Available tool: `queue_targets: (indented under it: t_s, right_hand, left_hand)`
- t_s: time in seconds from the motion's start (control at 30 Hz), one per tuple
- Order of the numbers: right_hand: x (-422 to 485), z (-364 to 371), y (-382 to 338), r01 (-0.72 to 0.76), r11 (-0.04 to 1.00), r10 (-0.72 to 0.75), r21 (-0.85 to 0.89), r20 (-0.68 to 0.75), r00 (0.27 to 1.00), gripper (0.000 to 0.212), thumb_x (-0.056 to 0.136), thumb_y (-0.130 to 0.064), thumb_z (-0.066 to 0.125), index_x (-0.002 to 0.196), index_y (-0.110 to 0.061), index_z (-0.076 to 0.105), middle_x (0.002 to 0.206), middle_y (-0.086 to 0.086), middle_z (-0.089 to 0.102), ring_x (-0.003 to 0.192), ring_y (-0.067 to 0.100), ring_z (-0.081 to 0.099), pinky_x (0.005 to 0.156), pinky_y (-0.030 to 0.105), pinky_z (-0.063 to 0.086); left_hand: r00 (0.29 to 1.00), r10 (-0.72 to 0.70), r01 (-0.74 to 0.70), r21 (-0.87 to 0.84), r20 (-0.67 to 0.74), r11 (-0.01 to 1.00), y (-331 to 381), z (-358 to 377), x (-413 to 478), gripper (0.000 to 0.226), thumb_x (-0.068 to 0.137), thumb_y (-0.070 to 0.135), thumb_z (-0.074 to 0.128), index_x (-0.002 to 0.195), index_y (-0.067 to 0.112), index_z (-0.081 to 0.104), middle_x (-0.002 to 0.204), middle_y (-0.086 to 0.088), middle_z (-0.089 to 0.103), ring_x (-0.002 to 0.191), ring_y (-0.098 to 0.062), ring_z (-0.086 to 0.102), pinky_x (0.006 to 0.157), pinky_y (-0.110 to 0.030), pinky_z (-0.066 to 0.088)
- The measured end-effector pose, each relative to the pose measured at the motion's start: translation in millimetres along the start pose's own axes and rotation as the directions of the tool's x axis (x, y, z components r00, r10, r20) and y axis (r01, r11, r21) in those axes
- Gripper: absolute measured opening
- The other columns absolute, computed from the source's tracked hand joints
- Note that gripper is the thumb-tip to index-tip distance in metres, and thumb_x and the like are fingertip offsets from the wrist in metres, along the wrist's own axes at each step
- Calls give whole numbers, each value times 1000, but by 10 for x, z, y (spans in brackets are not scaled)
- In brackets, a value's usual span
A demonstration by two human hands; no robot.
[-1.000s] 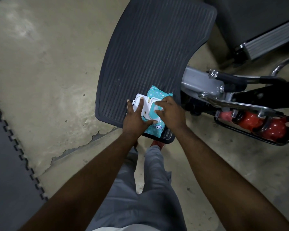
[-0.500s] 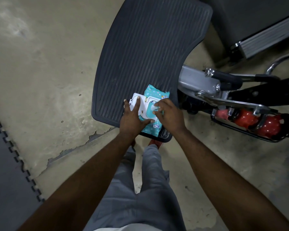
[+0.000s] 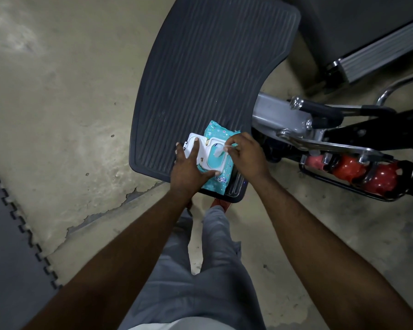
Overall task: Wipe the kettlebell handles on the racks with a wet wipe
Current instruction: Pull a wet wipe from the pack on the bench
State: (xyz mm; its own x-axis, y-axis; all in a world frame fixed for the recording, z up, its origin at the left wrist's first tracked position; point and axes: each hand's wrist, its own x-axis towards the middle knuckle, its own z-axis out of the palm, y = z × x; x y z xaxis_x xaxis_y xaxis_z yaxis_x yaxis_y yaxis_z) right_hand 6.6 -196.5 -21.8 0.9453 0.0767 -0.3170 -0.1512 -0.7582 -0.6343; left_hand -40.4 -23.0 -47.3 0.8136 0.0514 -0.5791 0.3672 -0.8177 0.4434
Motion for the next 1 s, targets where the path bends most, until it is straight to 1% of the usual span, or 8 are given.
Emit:
queue_targets:
  t_s: [0.1, 0.23, 0.33, 0.43, 0.57, 0.73, 0.87, 1.0]
  right_hand:
    - [14, -21, 4, 55, 991, -41, -125, 111, 993, 44, 82, -31, 76, 124, -22, 64, 123, -1, 54, 109, 17, 57, 82, 30, 50]
    - [38, 56, -43, 135, 945, -101, -298, 125, 987, 34, 87, -30, 71, 119, -22, 69, 120, 1, 52, 117, 19, 46, 84, 31, 45]
    - [39, 108, -36, 126, 972, -118, -199, 53, 992, 17, 90, -23, 66, 102, -15, 75, 108, 3, 54, 107, 20, 53, 78, 27, 41]
    - [-1, 51, -3, 149, 987, -147, -67, 27, 989, 10, 90, -15, 64, 93, -11, 73, 103, 5, 54, 99, 19, 57, 77, 29, 47]
    - [-41, -93, 26, 190, 982, -190, 18, 21, 982, 9, 90, -13, 66, 93, -8, 72, 104, 7, 55, 101, 16, 57, 84, 30, 49]
    - [-130, -259, -14, 186, 979, -185, 79, -18, 983, 10, 89, -12, 68, 96, -6, 73, 108, 9, 56, 107, 17, 57, 86, 19, 44]
    - [-218, -399, -43, 204, 974, -198, 100, -63, 978, 12, 87, -13, 67, 94, -7, 73, 108, 11, 57, 105, 18, 58, 89, 25, 46]
    - [-365, -587, -126, 205, 974, -198, 92, -82, 977, 10, 84, -11, 70, 92, -6, 74, 109, 12, 58, 102, 14, 56, 85, 9, 39]
  left_hand:
    - [1000, 4, -4, -9, -3, 1000, -3, 4, 0, 117, 69, 70, 71, 156, 32, 2, 163, -16, -7, 148, -38, 18, 113, -49, 33]
    - [1000, 3, -3, -8, 13, 1000, 10, -8, 1, 115, 72, 68, 69, 156, 28, 2, 164, -13, -9, 149, -36, 16, 114, -48, 31]
    - [1000, 0, 0, -8, 10, 1000, 12, -9, 2, 114, 73, 67, 69, 156, 28, 2, 164, -13, -8, 149, -35, 17, 114, -48, 31]
    - [1000, 5, -5, 3, 9, 1000, 9, -7, -5, 115, 73, 67, 69, 156, 28, 2, 164, -14, -8, 149, -36, 17, 114, -49, 31]
    - [1000, 1, -1, 2, 19, 1000, 0, -1, 4, 115, 72, 69, 69, 156, 29, 1, 164, -13, -8, 149, -36, 18, 114, -50, 34]
    - [1000, -6, 6, -5, 23, 1000, 0, 6, 18, 114, 72, 69, 69, 156, 29, 2, 164, -12, -8, 148, -36, 19, 114, -50, 33]
    - [1000, -9, 10, -16, 13, 1000, 11, -3, 7, 115, 71, 67, 71, 156, 29, 3, 164, -14, -8, 148, -37, 17, 115, -51, 32]
    - [999, -37, 37, -1, 26, 999, 54, -31, -17, 118, 67, 70, 73, 156, 30, 6, 163, -18, -7, 147, -40, 19, 116, -52, 31]
